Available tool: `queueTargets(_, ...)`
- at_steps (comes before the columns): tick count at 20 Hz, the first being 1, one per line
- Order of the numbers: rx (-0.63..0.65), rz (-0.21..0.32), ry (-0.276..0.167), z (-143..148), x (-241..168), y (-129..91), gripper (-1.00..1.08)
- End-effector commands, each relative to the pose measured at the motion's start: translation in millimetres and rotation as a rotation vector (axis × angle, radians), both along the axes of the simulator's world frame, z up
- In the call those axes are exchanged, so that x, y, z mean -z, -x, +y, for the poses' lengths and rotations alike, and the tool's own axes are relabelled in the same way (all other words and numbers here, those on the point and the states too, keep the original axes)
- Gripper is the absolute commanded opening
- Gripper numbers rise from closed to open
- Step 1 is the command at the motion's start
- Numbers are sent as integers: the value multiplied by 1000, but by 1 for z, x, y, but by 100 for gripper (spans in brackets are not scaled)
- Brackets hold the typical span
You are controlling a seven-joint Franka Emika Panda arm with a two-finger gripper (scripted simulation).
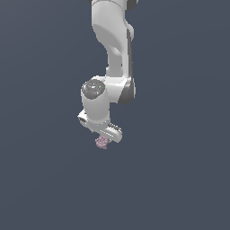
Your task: Pick up the object and move it to a goal position.
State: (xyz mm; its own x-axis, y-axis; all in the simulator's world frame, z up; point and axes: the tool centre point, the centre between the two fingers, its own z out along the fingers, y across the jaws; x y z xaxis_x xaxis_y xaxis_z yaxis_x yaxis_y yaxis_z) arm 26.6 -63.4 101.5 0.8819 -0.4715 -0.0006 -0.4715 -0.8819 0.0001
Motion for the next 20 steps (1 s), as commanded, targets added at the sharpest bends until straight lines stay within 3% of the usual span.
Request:
queueTargets(1, 0, 0, 0, 0, 0, 0, 100)
queueTargets(17, 6, -1, 0, 0, 50, 0, 100)
queueTargets(18, 6, -1, 0, 0, 50, 0, -100)
queueTargets(20, 6, -1, 0, 0, 50, 0, -100)
